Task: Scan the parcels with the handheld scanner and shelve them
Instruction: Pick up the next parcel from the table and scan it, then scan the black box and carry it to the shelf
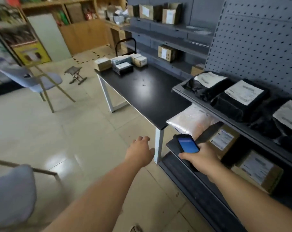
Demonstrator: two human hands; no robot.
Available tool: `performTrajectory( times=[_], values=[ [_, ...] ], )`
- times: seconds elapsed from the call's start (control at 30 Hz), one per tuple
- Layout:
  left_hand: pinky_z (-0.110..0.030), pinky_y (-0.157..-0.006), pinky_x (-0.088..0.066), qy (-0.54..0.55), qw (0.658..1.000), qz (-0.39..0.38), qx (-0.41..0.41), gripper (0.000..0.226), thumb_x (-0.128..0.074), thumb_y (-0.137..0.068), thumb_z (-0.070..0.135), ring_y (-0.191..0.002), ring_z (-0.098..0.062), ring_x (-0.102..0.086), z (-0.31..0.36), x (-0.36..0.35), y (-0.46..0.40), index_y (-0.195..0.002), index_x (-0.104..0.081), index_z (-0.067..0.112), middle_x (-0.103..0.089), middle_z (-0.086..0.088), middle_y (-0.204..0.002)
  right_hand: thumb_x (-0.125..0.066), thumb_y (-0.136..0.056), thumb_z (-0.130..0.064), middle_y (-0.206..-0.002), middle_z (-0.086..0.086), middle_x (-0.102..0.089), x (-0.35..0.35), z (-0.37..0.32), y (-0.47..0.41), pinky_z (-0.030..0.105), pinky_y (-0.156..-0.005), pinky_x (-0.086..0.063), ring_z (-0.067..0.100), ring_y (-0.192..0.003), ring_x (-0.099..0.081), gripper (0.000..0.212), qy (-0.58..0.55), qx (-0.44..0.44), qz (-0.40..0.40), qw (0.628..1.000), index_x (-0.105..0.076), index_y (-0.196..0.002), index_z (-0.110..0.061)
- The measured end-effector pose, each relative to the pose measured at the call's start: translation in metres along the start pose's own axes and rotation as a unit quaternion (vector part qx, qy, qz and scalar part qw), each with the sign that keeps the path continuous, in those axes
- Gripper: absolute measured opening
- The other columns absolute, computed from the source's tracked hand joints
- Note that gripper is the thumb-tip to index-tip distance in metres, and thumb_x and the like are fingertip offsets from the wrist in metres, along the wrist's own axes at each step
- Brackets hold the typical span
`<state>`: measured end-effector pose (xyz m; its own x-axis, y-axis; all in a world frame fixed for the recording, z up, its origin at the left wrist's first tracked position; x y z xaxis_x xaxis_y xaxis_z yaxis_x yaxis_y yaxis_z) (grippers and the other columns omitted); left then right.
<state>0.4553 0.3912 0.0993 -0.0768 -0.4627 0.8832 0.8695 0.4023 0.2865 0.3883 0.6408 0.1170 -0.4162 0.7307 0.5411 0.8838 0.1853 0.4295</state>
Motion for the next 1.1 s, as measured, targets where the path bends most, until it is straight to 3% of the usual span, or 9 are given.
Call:
performTrajectory(
  times=[0.07, 0.3, 0.5, 0.63, 0.9, 1.1],
  values=[
    [-0.048, -0.114, -0.043, 0.020, 0.999, 0.006, 0.026, 0.060, -0.051, -0.104, 0.044, -0.142, -0.033, -0.042, -0.041, 0.022, -0.010, -0.158, -0.038, 0.020, -0.043, -0.005, -0.158, -0.088, -0.074, -0.043, -0.106, 0.001, -0.061, -0.033, -0.037, -0.008, 0.032, -0.066, -0.050, 0.018, -0.091, -0.060, 0.067, 0.024, 0.017, -0.016, 0.999, -0.050, -0.122, -0.018],
    [-0.046, -0.111, -0.041, 0.035, 0.995, 0.032, 0.087, 0.060, -0.051, -0.103, 0.046, -0.142, -0.033, -0.041, -0.152, 0.086, -0.044, -0.156, -0.039, 0.021, -0.045, -0.006, -0.155, -0.086, -0.073, -0.042, -0.096, 0.001, -0.065, -0.132, -0.141, -0.041, 0.029, -0.057, -0.044, 0.018, -0.082, -0.064, 0.055, 0.092, 0.061, -0.046, 0.993, -0.054, -0.110, -0.018],
    [-0.045, -0.114, -0.041, 0.093, 0.985, 0.040, 0.141, 0.061, -0.052, -0.103, 0.046, -0.143, -0.034, -0.039, -0.217, 0.109, -0.081, -0.156, -0.040, 0.019, -0.043, -0.007, -0.156, -0.087, -0.069, -0.046, -0.101, 0.001, -0.062, -0.198, -0.203, -0.083, 0.037, -0.072, -0.058, 0.019, -0.088, -0.064, 0.062, 0.133, 0.078, -0.075, 0.985, -0.049, -0.111, -0.021],
    [-0.045, -0.114, -0.041, 0.102, 0.982, 0.040, 0.152, 0.060, -0.052, -0.103, 0.046, -0.141, -0.035, -0.040, -0.238, 0.123, -0.123, -0.156, -0.039, 0.020, -0.043, -0.008, -0.155, -0.087, -0.073, -0.047, -0.101, 0.003, -0.061, -0.236, -0.244, -0.125, 0.033, -0.062, -0.054, 0.020, -0.084, -0.065, 0.064, 0.160, 0.094, -0.104, 0.977, -0.045, -0.113, -0.020],
    [-0.045, -0.112, -0.043, 0.118, 0.964, 0.068, 0.229, 0.059, -0.052, -0.103, 0.044, -0.143, -0.035, -0.038, -0.290, 0.178, -0.227, -0.156, -0.039, 0.021, -0.042, -0.007, -0.156, -0.087, -0.068, -0.047, -0.100, 0.002, -0.061, -0.292, -0.344, -0.244, 0.048, -0.077, -0.063, 0.024, -0.082, -0.068, 0.066, 0.180, 0.120, -0.147, 0.965, -0.046, -0.111, -0.020],
    [-0.045, -0.113, -0.043, 0.143, 0.943, 0.078, 0.292, 0.060, -0.054, -0.103, 0.045, -0.143, -0.033, -0.039, -0.334, 0.209, -0.284, -0.156, -0.039, 0.021, -0.041, -0.006, -0.156, -0.086, -0.066, -0.053, -0.104, 0.001, -0.062, -0.336, -0.416, -0.320, 0.042, -0.078, -0.061, 0.021, -0.087, -0.066, 0.070, 0.208, 0.145, -0.180, 0.950, -0.047, -0.113, -0.019]
  ],
)
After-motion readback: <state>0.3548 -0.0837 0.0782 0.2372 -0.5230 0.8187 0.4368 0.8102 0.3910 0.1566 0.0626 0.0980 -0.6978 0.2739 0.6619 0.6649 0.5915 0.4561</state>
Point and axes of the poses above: each hand's wrist, its own y-axis away from the middle knuckle, its own x-axis out of the back of the hand, z = x × y, the point moved 10 cm from there along -y, towards the middle knuckle
